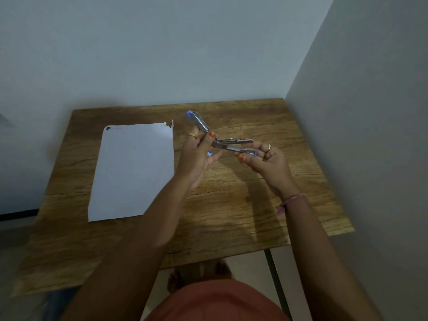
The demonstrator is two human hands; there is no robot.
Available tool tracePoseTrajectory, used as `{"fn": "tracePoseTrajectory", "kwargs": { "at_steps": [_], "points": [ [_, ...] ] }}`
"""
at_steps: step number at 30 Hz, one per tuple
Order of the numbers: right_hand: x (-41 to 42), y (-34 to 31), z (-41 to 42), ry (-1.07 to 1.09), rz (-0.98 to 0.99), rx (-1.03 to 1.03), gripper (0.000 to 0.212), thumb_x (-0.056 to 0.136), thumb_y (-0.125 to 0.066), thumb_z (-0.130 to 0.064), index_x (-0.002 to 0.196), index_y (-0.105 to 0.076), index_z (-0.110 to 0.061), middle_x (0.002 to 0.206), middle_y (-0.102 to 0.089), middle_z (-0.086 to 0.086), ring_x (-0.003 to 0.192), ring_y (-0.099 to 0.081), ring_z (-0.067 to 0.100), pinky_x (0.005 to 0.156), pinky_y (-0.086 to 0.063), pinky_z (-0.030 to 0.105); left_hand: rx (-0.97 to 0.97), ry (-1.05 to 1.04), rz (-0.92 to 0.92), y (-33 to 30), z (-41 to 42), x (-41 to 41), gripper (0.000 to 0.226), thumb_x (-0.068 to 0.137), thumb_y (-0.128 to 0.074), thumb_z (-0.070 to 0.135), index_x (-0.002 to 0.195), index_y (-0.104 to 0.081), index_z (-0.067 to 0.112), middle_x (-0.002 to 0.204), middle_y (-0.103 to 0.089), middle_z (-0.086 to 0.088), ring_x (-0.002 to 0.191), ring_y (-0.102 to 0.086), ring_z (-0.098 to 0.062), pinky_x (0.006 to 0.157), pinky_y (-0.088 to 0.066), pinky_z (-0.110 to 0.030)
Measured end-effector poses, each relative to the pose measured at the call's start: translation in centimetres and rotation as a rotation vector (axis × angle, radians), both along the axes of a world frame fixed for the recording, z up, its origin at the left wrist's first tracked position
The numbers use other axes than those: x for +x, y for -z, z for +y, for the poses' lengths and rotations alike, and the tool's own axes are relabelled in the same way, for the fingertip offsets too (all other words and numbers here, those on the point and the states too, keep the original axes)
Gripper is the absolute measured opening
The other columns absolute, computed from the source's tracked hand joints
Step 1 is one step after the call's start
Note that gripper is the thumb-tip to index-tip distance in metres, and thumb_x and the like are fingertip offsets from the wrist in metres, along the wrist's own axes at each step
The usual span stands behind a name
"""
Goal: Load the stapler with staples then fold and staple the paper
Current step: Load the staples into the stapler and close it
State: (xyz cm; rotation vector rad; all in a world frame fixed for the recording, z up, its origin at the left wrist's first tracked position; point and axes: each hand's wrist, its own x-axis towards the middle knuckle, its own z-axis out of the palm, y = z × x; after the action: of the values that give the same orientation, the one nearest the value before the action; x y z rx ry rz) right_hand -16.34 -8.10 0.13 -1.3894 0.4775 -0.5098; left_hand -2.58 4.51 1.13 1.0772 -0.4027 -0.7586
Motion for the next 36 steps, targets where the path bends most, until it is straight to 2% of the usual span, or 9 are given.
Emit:
{"fn": "tracePoseTrajectory", "kwargs": {
  "at_steps": [4, 9, 11, 14, 16, 20, 24, 30, 36],
  "points": [
    [0.6, -0.8, -0.5, 0.032, -0.05, -0.004, 0.025, 0.076, -0.072, -0.005, 0.098, -0.064, -0.009, 0.082, -0.076, 0.004, 0.076, -0.072, 0.012, 0.067, -0.057, 0.02, 0.091, 0.172, 0.037, 0.5, 0.2, -0.2, 0.027, 0.097, -0.052, 0.012, 0.124, -0.056, 0.012, 0.109, -0.07, -0.002, 0.101, -0.07, -0.017, 0.084, -0.057, -0.032],
    [1.8, -2.1, -1.2, 0.036, 0.021, -0.142, 0.028, 0.078, -0.073, -0.002, 0.102, -0.061, -0.009, 0.074, -0.072, -0.005, 0.078, -0.069, 0.01, 0.078, -0.056, 0.025, 0.055, 0.39, 0.284, 0.9, 0.5, -1.1, 0.024, 0.095, -0.053, 0.012, 0.118, -0.059, 0.011, 0.098, -0.075, -0.006, 0.095, -0.071, -0.025, 0.074, -0.058, -0.029],
    [1.8, -2.3, -1.4, -0.011, 0.055, -0.012, 0.035, 0.078, -0.073, -0.005, 0.109, -0.058, -0.012, 0.086, -0.071, -0.003, 0.087, -0.067, 0.014, 0.084, -0.053, 0.032, 0.045, 0.429, 0.33, 0.8, 0.7, -0.8, 0.026, 0.091, -0.056, 0.013, 0.117, -0.059, 0.008, 0.093, -0.075, -0.011, 0.09, -0.073, -0.022, 0.071, -0.059, -0.026],
    [1.7, -2.1, -0.6, -0.182, 0.034, 0.296, 0.021, 0.088, -0.061, -0.019, 0.108, -0.061, -0.012, 0.098, -0.072, 0.004, 0.09, -0.068, 0.016, 0.08, -0.056, 0.031, 0.016, 0.503, 0.401, 0.5, 0.8, -0.8, 0.029, 0.085, -0.061, 0.015, 0.112, -0.062, 0.002, 0.091, -0.074, -0.014, 0.084, -0.073, -0.019, 0.068, -0.059, -0.024],
    [1.9, -1.6, 0.2, -0.241, -0.008, 0.416, 0.034, 0.092, -0.051, -0.032, 0.111, -0.065, -0.007, 0.108, -0.07, 0.009, 0.095, -0.068, 0.019, 0.083, -0.055, 0.033, -0.002, 0.533, 0.456, 0.4, 0.6, -1.3, 0.03, 0.087, -0.061, 0.014, 0.112, -0.061, -0.001, 0.092, -0.073, -0.013, 0.083, -0.073, -0.018, 0.068, -0.059, -0.023],
    [2.7, -1.7, 1.7, -0.22, -0.092, 0.582, 0.048, 0.091, -0.049, -0.04, 0.121, -0.06, -0.004, 0.122, -0.064, 0.014, 0.111, -0.063, 0.021, 0.099, -0.049, 0.036, -0.033, 0.524, 0.565, 0.7, 0.4, -1.7, 0.036, 0.085, -0.062, 0.014, 0.116, -0.059, -0.003, 0.092, -0.073, -0.014, 0.082, -0.073, -0.017, 0.065, -0.059, -0.022],
    [3.4, -1.7, 1.9, -0.117, -0.088, 0.648, 0.042, 0.093, -0.051, -0.041, 0.107, -0.068, -0.005, 0.108, -0.071, 0.012, 0.1, -0.068, 0.022, 0.09, -0.055, 0.034, 0.002, 0.51, 0.558, 0.8, 0.4, -1.6, 0.046, 0.083, -0.065, 0.015, 0.123, -0.055, -0.005, 0.097, -0.071, -0.014, 0.085, -0.072, -0.017, 0.067, -0.059, -0.023],
    [3.7, -1.8, 1.7, -0.085, -0.057, 0.69, 0.038, 0.095, -0.05, -0.037, 0.106, -0.068, -0.005, 0.099, -0.073, 0.009, 0.091, -0.071, 0.019, 0.078, -0.057, 0.03, 0.042, 0.393, 0.561, 0.9, 0.2, -2.5, 0.034, 0.083, -0.066, 0.017, 0.11, -0.062, -0.002, 0.093, -0.072, -0.015, 0.082, -0.073, -0.017, 0.066, -0.059, -0.023],
    [4.0, -1.4, 1.7, -0.072, 0.015, 0.699, 0.033, 0.098, -0.045, -0.029, 0.107, -0.064, -0.003, 0.087, -0.074, 0.006, 0.081, -0.071, 0.016, 0.07, -0.057, 0.026, 0.105, 0.215, 0.333, 1.0, -0.2, -4.5, 0.024, 0.078, -0.075, 0.018, 0.097, -0.069, 0.004, 0.084, -0.072, -0.008, 0.077, -0.071, -0.013, 0.067, -0.057, -0.022]
  ]
}}
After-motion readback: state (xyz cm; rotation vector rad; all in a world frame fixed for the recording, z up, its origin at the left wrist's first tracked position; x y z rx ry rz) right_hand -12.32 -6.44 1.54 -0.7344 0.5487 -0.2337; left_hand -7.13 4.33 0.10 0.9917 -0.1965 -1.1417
